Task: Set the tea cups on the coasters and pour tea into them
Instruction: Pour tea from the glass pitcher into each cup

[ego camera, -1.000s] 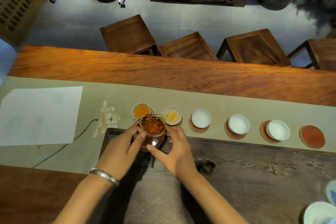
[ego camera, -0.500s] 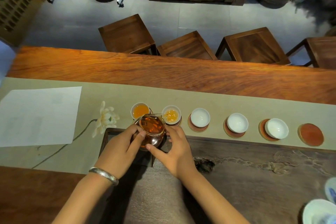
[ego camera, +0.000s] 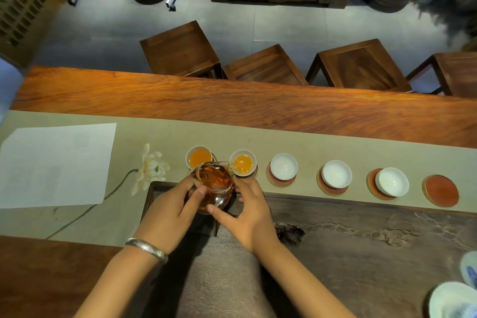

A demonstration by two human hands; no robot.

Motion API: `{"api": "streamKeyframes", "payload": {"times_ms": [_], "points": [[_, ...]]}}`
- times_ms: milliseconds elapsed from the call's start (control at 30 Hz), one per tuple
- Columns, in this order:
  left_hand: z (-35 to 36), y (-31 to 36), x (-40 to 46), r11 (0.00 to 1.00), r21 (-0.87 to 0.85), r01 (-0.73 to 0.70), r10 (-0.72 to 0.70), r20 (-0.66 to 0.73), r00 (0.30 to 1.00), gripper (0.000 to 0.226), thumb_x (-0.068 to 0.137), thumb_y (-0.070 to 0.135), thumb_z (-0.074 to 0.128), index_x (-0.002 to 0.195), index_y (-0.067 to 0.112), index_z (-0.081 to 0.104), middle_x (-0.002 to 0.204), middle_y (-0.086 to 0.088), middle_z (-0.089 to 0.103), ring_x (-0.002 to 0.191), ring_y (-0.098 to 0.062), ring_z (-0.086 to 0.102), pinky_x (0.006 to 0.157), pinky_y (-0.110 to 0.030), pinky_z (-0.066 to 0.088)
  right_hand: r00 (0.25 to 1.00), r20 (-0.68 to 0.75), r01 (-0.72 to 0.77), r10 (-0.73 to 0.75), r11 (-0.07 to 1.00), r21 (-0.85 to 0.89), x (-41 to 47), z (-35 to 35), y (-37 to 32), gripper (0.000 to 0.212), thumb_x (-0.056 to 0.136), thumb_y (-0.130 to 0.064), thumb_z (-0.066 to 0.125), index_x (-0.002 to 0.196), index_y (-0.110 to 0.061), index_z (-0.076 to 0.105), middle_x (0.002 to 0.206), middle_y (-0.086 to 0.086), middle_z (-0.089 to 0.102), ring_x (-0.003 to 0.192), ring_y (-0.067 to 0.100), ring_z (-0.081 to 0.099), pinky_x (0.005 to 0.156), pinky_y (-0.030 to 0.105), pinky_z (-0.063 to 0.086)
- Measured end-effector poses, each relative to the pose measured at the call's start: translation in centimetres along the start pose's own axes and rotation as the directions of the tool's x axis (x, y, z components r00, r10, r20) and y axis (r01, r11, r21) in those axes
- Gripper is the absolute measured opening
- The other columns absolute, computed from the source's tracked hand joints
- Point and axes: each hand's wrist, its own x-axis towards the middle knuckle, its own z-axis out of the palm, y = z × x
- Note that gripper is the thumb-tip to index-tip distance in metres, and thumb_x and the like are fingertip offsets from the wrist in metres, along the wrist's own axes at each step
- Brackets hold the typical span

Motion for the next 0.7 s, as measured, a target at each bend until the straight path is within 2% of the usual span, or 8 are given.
{"api": "streamKeyframes", "payload": {"times_ms": [233, 433, 567, 700], "points": [[0.04, -0.1, -0.01, 1.0, 0.004, -0.006, 0.006, -0.003, 1.0, 0.015, 0.093, 0.037, 0.041, 0.081, 0.039, 0.05, 0.067, 0.01, 0.06, 0.069, 0.008, 0.057, 0.055, -0.016, 0.034, 1.0, 0.0, -0.002, 0.002, 1.0, 0.004, -0.09, -0.01, -0.08, 0.071, 0.073, -0.06, 0.069, 0.135, -0.03, 0.049, 0.129, -0.016, 0.045, 0.123, -0.001, 0.042, 0.103, 0.02, 0.041], [0.02, -0.18, 0.07, 1.0, 0.017, -0.007, 0.007, -0.002, 1.0, 0.014, 0.093, 0.039, 0.041, 0.083, 0.04, 0.051, 0.071, 0.012, 0.063, 0.073, 0.009, 0.057, 0.054, -0.011, 0.034, 1.0, -0.004, -0.002, 0.002, 1.0, 0.011, -0.18, 0.21, 0.11, 0.07, 0.073, -0.061, 0.068, 0.135, -0.033, 0.048, 0.128, -0.018, 0.045, 0.123, -0.003, 0.042, 0.103, 0.02, 0.041], [-0.04, -0.22, 0.08, 1.0, 0.015, -0.007, 0.007, 0.004, 1.0, 0.013, 0.093, 0.04, 0.041, 0.084, 0.039, 0.051, 0.072, 0.011, 0.063, 0.074, 0.009, 0.057, 0.057, -0.015, 0.035, 1.0, -0.012, 0.002, -0.002, 1.0, 0.003, -0.18, 0.33, 0.18, 0.066, 0.073, -0.062, 0.068, 0.132, -0.041, 0.046, 0.127, -0.021, 0.044, 0.122, -0.004, 0.042, 0.102, 0.019, 0.042], [-0.02, -0.22, 0.05, 1.0, 0.021, 0.0, 0.0, 0.0, 1.0, 0.013, 0.092, 0.04, 0.041, 0.083, 0.039, 0.051, 0.071, 0.011, 0.063, 0.072, 0.01, 0.057, 0.056, -0.017, 0.036, 1.0, -0.015, 0.008, -0.008, 1.0, 0.006, -0.19, 0.34, 0.23, 0.067, 0.073, -0.061, 0.068, 0.133, -0.041, 0.046, 0.127, -0.021, 0.044, 0.123, -0.003, 0.042, 0.102, 0.022, 0.043]]}}
